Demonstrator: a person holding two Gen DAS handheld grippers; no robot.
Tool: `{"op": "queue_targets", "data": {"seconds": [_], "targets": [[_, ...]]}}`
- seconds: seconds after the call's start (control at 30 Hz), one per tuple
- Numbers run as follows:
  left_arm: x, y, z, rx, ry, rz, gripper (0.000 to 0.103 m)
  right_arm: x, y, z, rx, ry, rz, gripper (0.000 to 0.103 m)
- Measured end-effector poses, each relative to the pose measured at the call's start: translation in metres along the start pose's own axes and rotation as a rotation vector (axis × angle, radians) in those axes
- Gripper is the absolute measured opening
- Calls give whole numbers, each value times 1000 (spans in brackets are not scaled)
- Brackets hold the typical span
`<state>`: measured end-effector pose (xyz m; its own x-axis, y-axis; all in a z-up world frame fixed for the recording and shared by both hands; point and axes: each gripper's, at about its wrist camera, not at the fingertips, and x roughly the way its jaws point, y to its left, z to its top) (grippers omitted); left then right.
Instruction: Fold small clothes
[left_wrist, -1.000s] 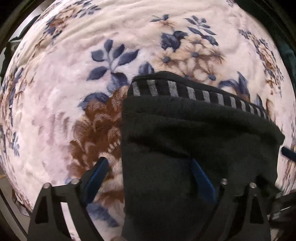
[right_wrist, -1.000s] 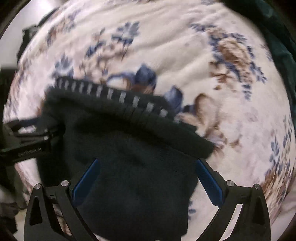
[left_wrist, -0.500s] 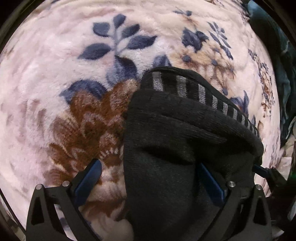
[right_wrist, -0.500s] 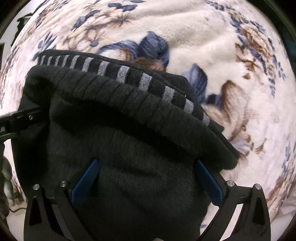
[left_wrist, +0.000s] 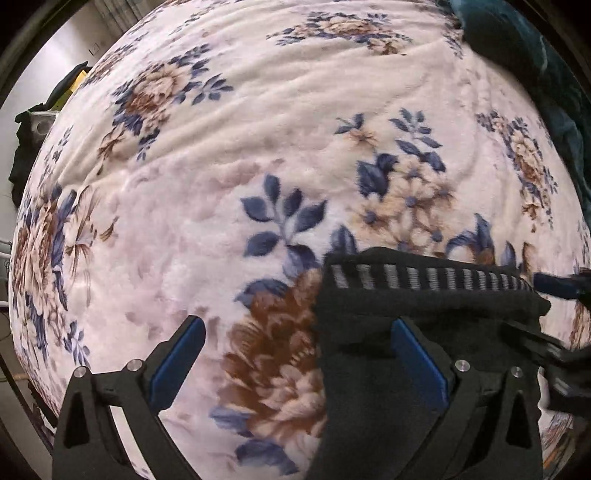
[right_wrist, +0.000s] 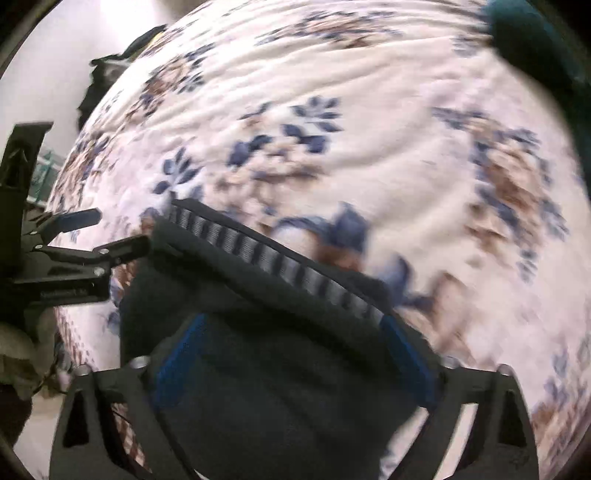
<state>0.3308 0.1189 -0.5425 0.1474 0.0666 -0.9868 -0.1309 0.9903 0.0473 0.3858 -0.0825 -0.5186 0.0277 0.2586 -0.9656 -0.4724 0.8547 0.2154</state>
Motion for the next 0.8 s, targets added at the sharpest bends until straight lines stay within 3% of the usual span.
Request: {"op": "queue_targets", "data": {"seconds": [0.03, 0.07, 0.2, 0.23, 0.43, 0.5, 0.57, 0.63, 0.73, 0.8], "targets": [[-4, -5, 9, -4, -3, 5, 102, 16, 5, 9, -33, 25, 8, 63], [-9, -3, 10, -8, -6, 10, 102, 26, 15, 13, -51, 48, 8, 55], [-7, 20, 9, -18, -7, -24, 102, 53, 39, 22, -144, 67, 1, 9], [-10, 18, 8, -11, -4, -41, 101, 48, 41, 24, -149, 49, 3, 6], [-17, -12, -1, 143, -12, -217, 93, 2, 15, 37, -21, -52, 38, 5], [-3, -25, 10, 205, 11, -253, 76, -1, 7, 39, 9, -40, 37, 5], [17, -32, 22, 213, 62, -303, 48, 9, 9, 41, 8, -4, 53, 5], [28, -36, 30, 218, 85, -342, 43, 17, 16, 44, -4, 4, 63, 5], [24, -39, 30, 279, 77, -358, 28, 22, 7, 41, 27, 23, 78, 6], [22, -37, 26, 287, 68, -369, 21, 32, 6, 38, 37, 70, 77, 15]]}}
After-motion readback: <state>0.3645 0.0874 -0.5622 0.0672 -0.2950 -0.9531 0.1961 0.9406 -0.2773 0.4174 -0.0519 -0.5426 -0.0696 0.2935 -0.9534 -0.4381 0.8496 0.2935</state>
